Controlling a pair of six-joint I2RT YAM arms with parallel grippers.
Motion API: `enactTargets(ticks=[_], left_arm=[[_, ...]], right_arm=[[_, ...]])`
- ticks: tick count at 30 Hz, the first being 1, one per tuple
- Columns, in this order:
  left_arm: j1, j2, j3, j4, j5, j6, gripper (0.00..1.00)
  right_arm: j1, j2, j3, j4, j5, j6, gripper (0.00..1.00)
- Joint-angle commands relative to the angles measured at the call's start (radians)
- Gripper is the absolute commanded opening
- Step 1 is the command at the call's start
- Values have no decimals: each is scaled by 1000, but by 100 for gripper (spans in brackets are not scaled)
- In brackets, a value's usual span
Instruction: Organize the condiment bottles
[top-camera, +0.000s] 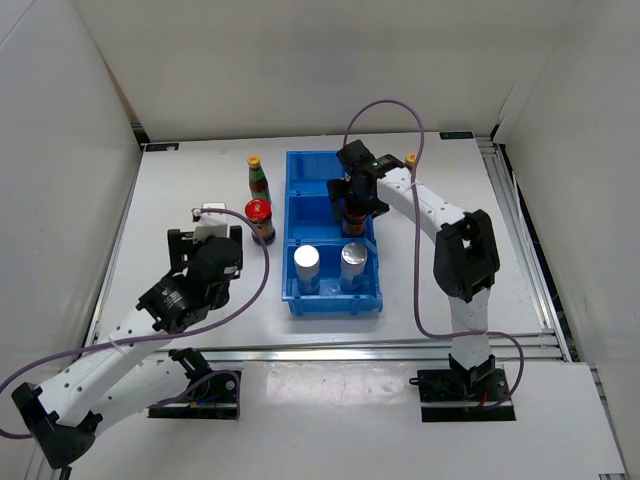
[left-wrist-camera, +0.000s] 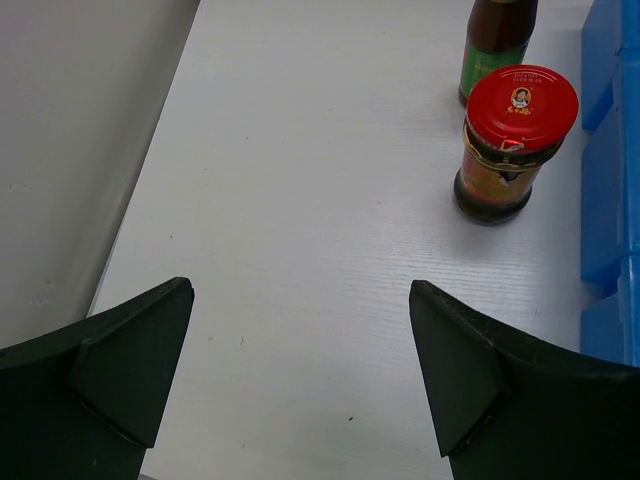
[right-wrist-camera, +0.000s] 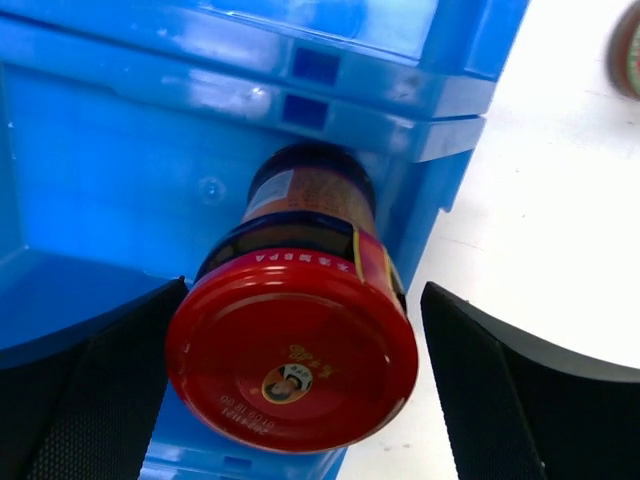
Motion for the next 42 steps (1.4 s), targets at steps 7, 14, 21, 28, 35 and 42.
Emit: enactTargets(ticks=[7,14,21,28,35,42], left_arm=[[6,33,-16,19,-4,-3,100],[175,64,1,99,484,41,100],[316,236,137,177,828,30,100],[336,469,252,223,816,50,100],[416,603,305,234,767,50,100],[441,690,355,266,820,59,100]], right_arm=[[1,-190,41,30,89,2,100],[1,-411,-39,59,140,-10,100],[1,-674,-317,77,140,-1,100],[1,-837,-530,85,130,33,100],[1,-937,-583,49,130,22,100],[1,-958,-583,28,120,13,100]])
